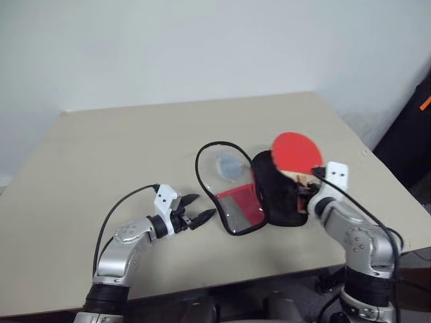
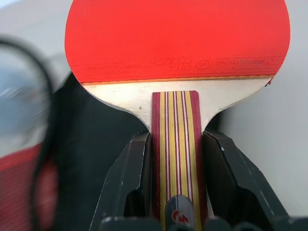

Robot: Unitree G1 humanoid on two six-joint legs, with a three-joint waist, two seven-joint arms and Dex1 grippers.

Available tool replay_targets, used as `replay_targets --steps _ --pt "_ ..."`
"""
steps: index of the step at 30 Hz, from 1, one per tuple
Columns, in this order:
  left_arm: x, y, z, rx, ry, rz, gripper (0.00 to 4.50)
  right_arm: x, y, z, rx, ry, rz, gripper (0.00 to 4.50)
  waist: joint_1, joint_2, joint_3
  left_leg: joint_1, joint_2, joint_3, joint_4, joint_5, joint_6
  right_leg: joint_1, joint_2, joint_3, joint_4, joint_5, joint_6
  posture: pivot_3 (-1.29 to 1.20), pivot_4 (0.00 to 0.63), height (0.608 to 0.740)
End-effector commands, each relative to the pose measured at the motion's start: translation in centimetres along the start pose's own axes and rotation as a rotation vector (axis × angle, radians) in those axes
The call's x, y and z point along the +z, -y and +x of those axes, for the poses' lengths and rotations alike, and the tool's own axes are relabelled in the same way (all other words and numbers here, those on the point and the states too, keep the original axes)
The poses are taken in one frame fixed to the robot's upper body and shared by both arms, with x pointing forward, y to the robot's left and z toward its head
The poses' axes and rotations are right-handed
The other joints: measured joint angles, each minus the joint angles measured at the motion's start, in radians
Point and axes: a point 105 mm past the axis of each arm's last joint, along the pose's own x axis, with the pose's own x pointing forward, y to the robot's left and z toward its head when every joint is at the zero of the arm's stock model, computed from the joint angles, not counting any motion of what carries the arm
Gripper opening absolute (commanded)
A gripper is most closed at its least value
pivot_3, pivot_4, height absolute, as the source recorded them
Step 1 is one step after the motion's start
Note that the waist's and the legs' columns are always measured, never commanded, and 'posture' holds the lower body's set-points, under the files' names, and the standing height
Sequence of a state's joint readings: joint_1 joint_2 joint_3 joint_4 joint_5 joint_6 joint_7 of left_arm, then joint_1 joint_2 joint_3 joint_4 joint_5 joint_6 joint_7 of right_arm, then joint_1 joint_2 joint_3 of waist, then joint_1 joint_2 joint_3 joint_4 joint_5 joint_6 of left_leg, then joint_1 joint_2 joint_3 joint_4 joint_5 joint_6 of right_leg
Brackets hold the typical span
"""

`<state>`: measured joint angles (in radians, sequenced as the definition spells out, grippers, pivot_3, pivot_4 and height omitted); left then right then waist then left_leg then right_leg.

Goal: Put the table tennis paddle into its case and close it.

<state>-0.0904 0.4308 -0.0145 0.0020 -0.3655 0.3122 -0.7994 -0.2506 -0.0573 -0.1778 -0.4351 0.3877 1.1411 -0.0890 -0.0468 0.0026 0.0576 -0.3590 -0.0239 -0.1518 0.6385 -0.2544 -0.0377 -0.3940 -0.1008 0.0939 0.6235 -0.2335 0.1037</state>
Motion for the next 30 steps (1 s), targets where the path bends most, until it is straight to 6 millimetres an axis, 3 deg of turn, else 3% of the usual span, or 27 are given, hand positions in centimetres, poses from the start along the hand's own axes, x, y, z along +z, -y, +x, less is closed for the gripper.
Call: replay_targets --steps 1,11,18,30 --pt "1.6 0.3 0.1 -0.016 0.035 0.052 4.23 0.3 -0.1 0.0 -0.036 0.015 -0.035 1.24 0.0 0.0 0.0 0.0 0.0 0.0 0.0 0.0 0.0 0.0 0.0 0.0 0.0 0.0 0.0 0.0 0.0 0.74" --pt "1.6 0.5 0.1 -0.015 0.032 0.049 4.23 -2.0 -1.0 0.1 0.004 -0.069 -0.025 1.24 -0.002 0.001 0.001 0.0 0.0 0.0 -0.001 0.0 0.0 -0.001 0.0 0.0 0.0 0.0 0.0 0.0 0.0 0.74" --pt "1.5 0.5 0.1 -0.007 0.03 0.047 4.23 -1.5 -2.7 0.1 0.088 -0.041 -0.068 1.24 -0.004 0.001 0.001 0.0 0.0 0.0 -0.001 0.0 0.0 -0.001 0.0 0.0 0.0 0.0 0.0 0.0 0.0 0.74" --pt "1.6 0.2 -0.1 0.011 0.036 0.054 4.23 -2.8 -2.1 1.0 0.061 -0.118 -0.055 1.24 -0.005 0.001 0.001 0.0 0.001 0.0 -0.002 0.0 0.0 -0.002 0.0 0.0 0.0 0.0 0.0 0.0 0.0 0.74"
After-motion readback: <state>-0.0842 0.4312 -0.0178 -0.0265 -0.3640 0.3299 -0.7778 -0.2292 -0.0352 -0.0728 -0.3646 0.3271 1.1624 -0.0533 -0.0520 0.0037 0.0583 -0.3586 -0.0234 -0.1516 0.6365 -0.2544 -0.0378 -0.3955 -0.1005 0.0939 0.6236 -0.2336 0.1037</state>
